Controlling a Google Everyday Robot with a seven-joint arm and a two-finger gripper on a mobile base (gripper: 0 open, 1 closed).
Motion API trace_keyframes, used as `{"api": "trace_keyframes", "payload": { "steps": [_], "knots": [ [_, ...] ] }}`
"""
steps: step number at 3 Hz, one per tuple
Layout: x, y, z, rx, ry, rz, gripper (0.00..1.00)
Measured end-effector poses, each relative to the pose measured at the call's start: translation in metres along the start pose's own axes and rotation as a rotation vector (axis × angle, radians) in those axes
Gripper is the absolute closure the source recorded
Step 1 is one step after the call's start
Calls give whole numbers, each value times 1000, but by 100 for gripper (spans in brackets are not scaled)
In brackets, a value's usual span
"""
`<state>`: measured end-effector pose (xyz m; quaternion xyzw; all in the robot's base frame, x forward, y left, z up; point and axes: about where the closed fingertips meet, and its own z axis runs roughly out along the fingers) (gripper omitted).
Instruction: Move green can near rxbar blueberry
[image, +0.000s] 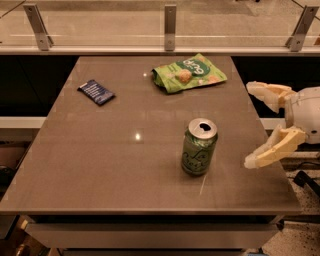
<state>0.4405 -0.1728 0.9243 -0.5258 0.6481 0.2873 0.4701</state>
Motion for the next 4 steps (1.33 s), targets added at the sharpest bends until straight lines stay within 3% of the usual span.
{"api": "trace_keyframes", "payload": {
  "steps": [4],
  "knots": [
    [-2,30,52,-140,-97,2,0]
  ]
}}
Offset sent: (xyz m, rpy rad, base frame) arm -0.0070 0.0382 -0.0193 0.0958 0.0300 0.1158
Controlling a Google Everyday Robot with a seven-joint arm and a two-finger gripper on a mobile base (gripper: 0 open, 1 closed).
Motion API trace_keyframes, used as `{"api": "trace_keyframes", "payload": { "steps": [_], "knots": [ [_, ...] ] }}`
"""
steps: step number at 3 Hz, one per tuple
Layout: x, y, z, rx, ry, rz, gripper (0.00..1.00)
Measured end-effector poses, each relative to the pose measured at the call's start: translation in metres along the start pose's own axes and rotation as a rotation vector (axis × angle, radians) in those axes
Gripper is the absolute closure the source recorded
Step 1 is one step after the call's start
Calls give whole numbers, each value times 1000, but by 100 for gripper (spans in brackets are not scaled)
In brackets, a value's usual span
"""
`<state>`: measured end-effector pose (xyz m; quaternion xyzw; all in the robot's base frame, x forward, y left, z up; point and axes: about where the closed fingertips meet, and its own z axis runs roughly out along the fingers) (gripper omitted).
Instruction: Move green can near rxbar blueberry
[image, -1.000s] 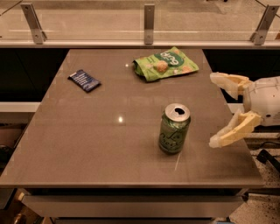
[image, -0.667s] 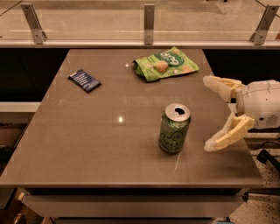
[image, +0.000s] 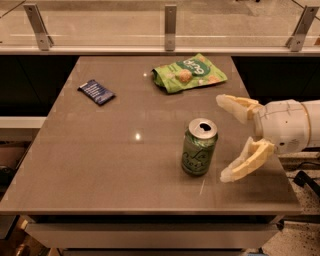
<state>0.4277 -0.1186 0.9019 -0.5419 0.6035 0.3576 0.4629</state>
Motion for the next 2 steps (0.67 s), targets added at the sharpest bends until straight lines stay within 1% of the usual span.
{"api": "trace_keyframes", "payload": {
  "steps": [2],
  "knots": [
    [8,15,16,-1,-61,18,0]
  ]
}}
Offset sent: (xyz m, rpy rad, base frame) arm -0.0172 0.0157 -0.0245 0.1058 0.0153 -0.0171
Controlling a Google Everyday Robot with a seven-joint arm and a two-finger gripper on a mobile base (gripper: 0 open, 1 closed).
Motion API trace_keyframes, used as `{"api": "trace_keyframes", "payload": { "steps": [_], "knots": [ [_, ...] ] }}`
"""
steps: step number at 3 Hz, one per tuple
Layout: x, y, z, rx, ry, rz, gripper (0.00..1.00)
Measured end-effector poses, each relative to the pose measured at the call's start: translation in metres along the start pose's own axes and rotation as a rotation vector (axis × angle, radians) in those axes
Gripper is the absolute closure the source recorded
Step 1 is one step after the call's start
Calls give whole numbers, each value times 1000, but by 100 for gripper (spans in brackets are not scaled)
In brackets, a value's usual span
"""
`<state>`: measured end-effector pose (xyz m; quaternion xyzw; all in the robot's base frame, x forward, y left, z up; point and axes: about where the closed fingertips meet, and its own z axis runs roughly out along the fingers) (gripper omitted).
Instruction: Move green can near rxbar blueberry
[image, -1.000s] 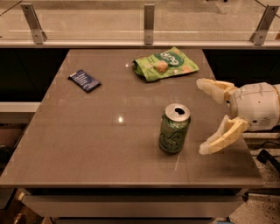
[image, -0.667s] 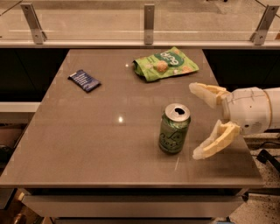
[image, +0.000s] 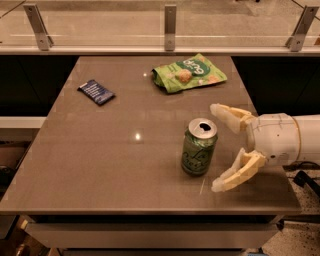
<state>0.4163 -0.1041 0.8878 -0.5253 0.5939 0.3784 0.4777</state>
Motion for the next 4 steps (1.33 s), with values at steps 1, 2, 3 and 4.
{"api": "trace_keyframes", "payload": {
  "steps": [1,2,3,4],
  "knots": [
    [-1,1,2,-4,1,-2,17],
    [-3,2,4,-8,1,-5,41],
    [-4,2,5,-11,2,-7,64],
    [-5,3,7,-15,2,-10,87]
  ]
}}
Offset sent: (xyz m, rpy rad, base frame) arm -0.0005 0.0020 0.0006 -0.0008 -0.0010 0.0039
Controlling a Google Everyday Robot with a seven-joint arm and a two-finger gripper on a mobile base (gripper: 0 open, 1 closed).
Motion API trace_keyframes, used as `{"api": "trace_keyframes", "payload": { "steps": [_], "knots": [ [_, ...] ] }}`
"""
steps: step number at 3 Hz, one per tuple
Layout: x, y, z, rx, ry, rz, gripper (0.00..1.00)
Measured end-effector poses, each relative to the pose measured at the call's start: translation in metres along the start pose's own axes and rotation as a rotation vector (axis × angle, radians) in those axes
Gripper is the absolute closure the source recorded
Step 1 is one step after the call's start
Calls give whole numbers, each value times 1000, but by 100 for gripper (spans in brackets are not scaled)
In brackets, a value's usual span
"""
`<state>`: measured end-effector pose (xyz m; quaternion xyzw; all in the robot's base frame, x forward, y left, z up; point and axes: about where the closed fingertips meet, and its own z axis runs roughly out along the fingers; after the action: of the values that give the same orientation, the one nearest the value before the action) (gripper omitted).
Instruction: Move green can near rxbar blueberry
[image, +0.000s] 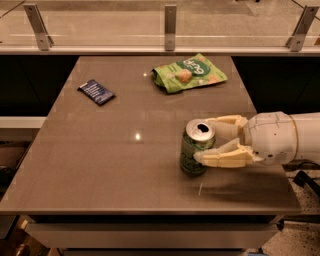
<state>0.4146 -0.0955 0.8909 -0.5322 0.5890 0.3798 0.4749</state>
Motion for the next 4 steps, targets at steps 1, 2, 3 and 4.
{"api": "trace_keyframes", "payload": {
  "steps": [1,2,3,4],
  "knots": [
    [-1,1,2,-4,1,-2,100],
    [-1,1,2,-4,1,-3,100],
    [-15,-7,10,-4,30,15,100],
    [-34,-23,25,5,81,41,100]
  ]
}}
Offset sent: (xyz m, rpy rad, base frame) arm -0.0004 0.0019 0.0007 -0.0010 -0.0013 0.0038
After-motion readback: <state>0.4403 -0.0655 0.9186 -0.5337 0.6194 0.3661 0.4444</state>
